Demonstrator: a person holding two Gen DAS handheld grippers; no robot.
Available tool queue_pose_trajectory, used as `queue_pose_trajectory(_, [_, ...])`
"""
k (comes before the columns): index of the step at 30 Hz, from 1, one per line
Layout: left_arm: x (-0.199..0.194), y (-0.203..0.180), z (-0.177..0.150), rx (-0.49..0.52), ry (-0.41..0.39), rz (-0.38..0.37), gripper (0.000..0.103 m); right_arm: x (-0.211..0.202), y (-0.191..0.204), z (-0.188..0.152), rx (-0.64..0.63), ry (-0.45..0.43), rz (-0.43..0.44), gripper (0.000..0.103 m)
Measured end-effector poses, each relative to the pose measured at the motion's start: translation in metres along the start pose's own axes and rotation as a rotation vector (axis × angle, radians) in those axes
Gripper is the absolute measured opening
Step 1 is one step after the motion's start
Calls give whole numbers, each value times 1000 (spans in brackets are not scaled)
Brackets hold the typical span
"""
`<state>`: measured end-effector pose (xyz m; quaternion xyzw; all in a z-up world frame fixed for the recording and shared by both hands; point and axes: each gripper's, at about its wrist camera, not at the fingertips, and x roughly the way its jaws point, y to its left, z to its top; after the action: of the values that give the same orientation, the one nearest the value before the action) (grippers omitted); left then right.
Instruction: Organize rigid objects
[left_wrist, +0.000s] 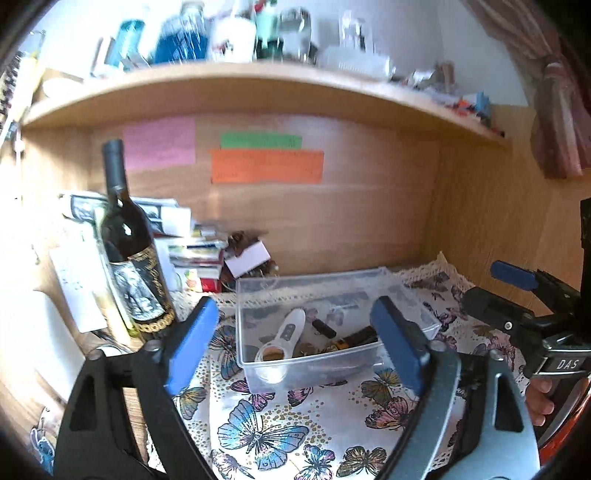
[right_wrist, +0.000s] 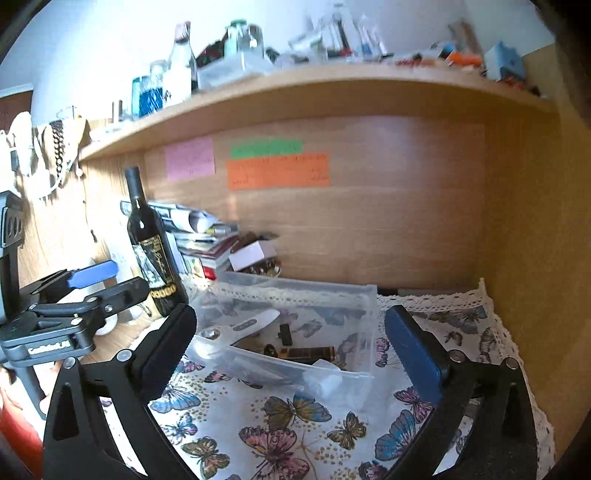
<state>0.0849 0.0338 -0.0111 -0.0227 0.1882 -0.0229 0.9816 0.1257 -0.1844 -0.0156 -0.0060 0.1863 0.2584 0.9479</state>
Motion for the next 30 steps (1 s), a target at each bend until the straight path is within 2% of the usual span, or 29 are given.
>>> queue_pose_trajectory(10, [-27, -9, -5, 9, -47, 8, 97, -22, 8, -4, 0, -32, -13, 103])
queue_pose_trajectory(30, [-34, -13, -11, -5, -53, 2, 98, -29, 14, -8, -1, -43, -25, 103])
